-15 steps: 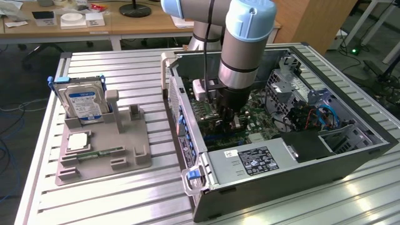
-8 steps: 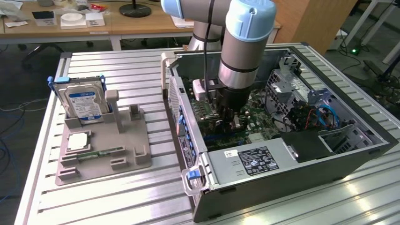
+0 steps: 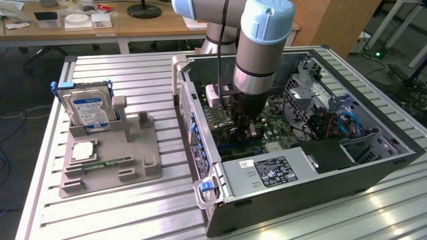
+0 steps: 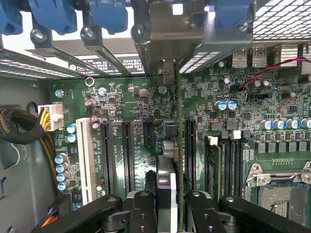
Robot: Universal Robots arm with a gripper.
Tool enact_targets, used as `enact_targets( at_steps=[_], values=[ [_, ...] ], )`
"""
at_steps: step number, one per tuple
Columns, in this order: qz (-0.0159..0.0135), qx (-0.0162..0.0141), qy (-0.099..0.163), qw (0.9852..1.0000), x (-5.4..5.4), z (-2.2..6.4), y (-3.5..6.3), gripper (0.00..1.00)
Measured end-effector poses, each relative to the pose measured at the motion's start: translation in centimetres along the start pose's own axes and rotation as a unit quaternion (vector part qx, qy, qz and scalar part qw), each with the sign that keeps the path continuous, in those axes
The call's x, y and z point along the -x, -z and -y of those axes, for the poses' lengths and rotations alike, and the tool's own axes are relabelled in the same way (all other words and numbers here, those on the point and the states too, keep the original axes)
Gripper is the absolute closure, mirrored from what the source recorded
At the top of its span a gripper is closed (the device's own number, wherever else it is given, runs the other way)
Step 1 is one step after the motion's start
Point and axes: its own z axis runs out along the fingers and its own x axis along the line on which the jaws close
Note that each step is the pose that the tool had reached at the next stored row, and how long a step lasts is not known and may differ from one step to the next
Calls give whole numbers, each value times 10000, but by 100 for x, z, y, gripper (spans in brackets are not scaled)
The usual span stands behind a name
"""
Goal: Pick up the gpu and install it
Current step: 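Insert the gpu into the slot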
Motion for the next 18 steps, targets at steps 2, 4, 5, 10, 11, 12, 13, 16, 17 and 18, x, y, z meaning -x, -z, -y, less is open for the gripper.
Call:
enact_targets(
  at_steps=[2, 4, 5, 10, 11, 12, 13, 16, 17, 18],
  values=[
    [1, 0, 0, 10000, 1, 0, 1, 72],
    [-1, 1, 2, 10000, 0, 0, 8, 72],
    [0, -2, 4, 10000, 0, 0, 16, 72],
    [2, -22, 6, 10000, 0, -4, 45, 72],
    [2, -21, 6, 10000, 0, -3, 44, 72],
    [2, -22, 6, 10000, 0, -4, 44, 72],
    [2, -22, 6, 10000, 0, -4, 41, 72],
    [1, -21, 6, 10000, 0, -5, 20, 72],
    [1, -21, 6, 10000, 0, -5, 16, 72],
    [1, -21, 6, 10000, 0, -5, 16, 72]
  ],
)
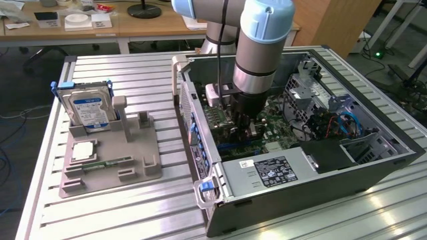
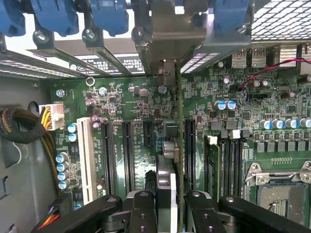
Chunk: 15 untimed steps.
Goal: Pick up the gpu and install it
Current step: 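Insert the gpu into the slot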
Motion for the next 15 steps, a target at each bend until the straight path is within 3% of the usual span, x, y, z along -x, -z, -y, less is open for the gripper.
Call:
enact_targets(
  at_steps=[15],
  values=[
    [1, 0, 0, 10000, 1, 0, -1, 72]
  ],
)
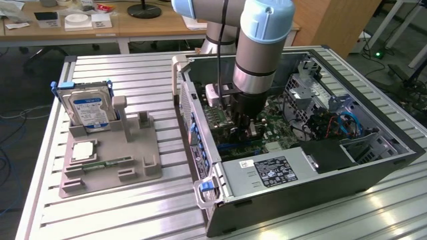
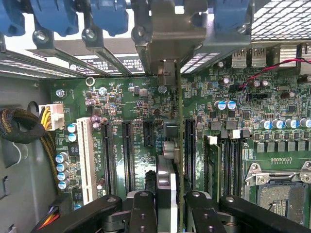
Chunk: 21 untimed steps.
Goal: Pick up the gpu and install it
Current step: 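Insert the gpu into the slot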
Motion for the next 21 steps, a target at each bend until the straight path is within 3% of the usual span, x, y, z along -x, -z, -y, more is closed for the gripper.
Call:
enact_targets(
  at_steps=[21],
  values=[
    [-1, 0, 0, 10000, 12, 16, -5, 72]
  ],
)
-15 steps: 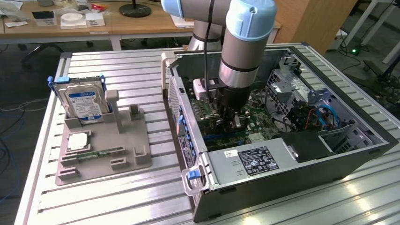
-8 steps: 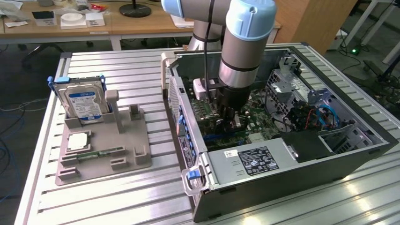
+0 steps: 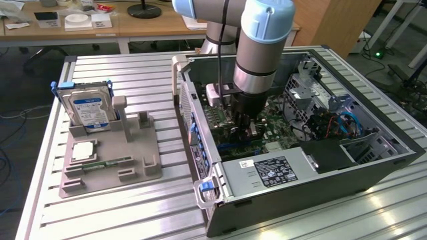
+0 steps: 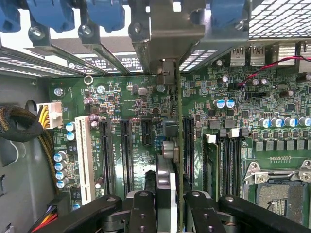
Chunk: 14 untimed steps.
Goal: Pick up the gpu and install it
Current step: 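Insert the gpu into the slot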
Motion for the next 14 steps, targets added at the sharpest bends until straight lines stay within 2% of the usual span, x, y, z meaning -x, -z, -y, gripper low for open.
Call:
enact_targets(
  at_steps=[14],
  values=[
    [-1, 0, 0, 10000, -1, -2, -40, 72]
  ],
)
